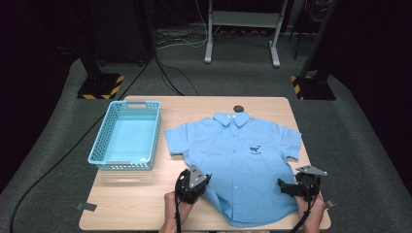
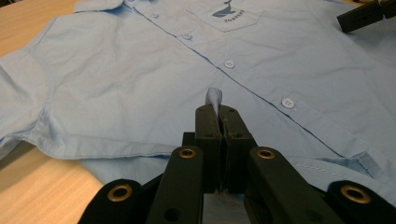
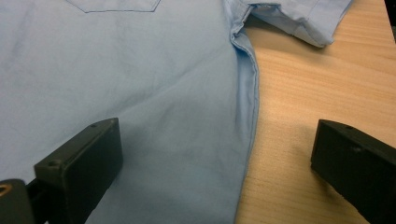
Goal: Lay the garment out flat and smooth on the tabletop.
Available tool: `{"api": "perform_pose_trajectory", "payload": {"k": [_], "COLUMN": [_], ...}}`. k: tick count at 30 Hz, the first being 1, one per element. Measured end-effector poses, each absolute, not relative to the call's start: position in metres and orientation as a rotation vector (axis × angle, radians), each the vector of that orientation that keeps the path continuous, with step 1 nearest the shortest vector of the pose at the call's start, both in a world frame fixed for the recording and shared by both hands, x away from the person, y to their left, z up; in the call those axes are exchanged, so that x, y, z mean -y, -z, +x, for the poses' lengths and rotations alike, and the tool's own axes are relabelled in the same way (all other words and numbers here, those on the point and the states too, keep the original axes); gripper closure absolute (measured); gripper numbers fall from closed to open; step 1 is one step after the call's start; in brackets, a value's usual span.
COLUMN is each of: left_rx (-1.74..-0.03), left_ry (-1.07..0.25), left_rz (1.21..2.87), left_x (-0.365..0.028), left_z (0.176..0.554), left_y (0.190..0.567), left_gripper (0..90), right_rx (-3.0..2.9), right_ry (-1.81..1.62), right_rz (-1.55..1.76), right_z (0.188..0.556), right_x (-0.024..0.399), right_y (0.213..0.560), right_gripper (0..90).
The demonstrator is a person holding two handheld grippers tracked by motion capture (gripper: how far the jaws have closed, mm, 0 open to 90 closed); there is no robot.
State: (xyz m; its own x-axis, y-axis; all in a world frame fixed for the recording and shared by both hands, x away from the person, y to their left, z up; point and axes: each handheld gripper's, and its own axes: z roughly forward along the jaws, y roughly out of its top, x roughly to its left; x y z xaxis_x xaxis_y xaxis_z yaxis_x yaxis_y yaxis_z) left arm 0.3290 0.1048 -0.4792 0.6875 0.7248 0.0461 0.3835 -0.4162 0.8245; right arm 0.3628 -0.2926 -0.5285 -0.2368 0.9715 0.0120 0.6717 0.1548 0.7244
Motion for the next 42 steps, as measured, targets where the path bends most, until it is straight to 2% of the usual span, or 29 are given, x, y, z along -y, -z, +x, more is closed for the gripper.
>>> {"api": "perform_pose_trajectory", "payload": {"k": [18, 42], "left_rx": [-0.862, -0.894], "left_ry": [-0.524, -0.513], "left_rz": [2.05, 2.109], "left_x": [-0.119, -0.137], "left_z": [0.316, 0.304], "left_y": [0.484, 0.51], "left_gripper": [87.4, 86.5], "right_rx": [-1.975, -1.974], "right_ry": [-0.858, -0.857], "right_rz": [1.559, 1.559], "right_z": [0.363, 0.363], "right_x": [0.293, 0.293], "right_y": [0.529, 0.529], "right_gripper": [1.5, 1.5]}}
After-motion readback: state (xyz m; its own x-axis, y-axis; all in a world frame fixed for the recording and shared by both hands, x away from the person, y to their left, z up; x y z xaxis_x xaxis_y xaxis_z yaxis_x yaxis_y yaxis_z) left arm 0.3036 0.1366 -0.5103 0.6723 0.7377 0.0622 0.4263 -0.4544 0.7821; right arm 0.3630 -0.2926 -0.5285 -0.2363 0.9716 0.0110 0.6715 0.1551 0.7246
